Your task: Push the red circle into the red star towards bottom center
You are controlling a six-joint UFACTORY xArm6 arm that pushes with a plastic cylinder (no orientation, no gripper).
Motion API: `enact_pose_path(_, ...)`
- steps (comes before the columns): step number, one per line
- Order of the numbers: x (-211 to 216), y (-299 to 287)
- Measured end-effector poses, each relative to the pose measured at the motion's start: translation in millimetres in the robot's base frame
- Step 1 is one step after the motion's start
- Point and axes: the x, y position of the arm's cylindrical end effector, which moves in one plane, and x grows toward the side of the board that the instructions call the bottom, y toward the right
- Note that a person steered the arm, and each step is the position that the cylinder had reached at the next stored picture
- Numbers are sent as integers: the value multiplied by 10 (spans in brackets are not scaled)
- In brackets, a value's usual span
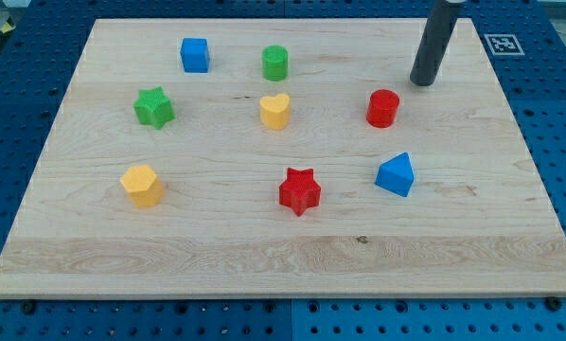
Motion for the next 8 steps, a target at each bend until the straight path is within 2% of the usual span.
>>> enact_pose_path(1, 108, -32)
enact_pose_path(4, 89, -462)
enact_pose_path(8, 285, -488)
